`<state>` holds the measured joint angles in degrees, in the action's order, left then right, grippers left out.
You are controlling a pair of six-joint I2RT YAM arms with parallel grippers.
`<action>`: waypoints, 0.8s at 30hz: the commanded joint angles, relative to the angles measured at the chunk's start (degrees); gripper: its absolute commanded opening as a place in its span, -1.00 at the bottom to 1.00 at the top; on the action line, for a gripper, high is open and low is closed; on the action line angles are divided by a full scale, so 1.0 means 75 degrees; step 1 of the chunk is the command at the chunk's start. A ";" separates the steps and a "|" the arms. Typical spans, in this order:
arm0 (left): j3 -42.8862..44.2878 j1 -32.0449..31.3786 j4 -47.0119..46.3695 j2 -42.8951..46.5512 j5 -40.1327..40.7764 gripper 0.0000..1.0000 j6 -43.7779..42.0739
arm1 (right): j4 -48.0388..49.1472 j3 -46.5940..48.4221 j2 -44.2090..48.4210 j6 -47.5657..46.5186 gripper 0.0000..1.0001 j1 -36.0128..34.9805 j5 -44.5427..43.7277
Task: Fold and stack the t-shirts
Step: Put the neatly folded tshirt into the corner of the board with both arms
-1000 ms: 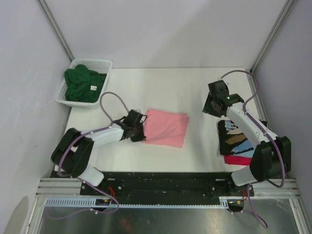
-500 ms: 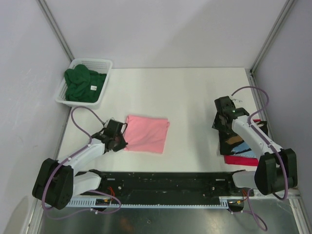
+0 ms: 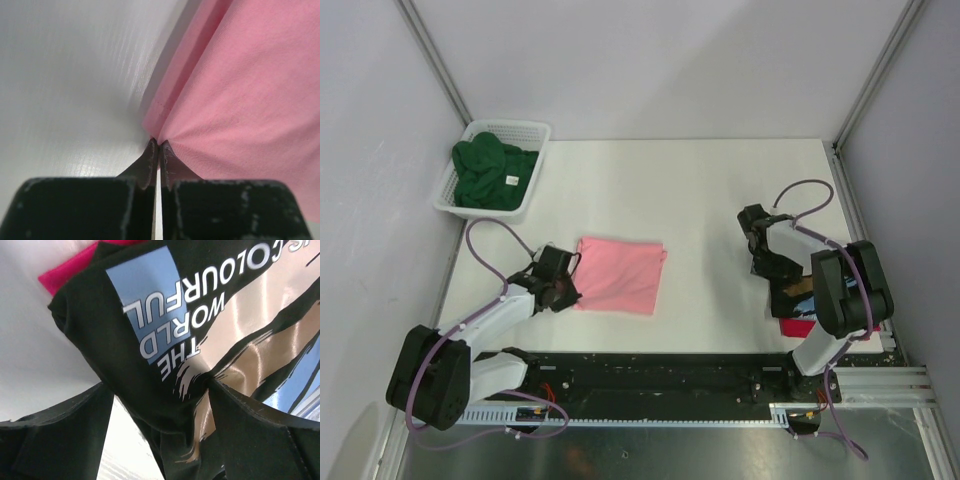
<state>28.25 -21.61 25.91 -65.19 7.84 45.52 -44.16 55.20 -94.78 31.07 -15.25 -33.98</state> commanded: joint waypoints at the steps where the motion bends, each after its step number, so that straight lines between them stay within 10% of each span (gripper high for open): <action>1: 0.0222 0.0067 0.0108 0.0105 0.0180 -1.00 -0.0152 | -0.0192 0.0370 -0.0404 0.0223 0.60 -0.0134 -0.1083; 7: 0.0266 0.0079 0.0108 0.0124 0.0220 -1.00 -0.0190 | -0.0194 0.0401 -0.1072 0.0390 0.36 -0.0217 -0.1273; 16: 0.0265 0.0230 0.0230 0.0495 0.0409 -1.00 -0.0174 | 0.0112 0.0425 -0.0955 0.0202 -0.83 -0.0188 -0.0708; 24: 0.0251 0.0448 0.0383 0.0792 0.0485 -1.00 -0.0203 | -0.0033 0.1446 -0.0465 0.0576 -1.00 -0.1117 0.0294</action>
<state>28.32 -19.25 27.86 -61.17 8.95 44.99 -46.39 59.94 -100.82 31.68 -18.63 -38.41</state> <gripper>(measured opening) 0.008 0.108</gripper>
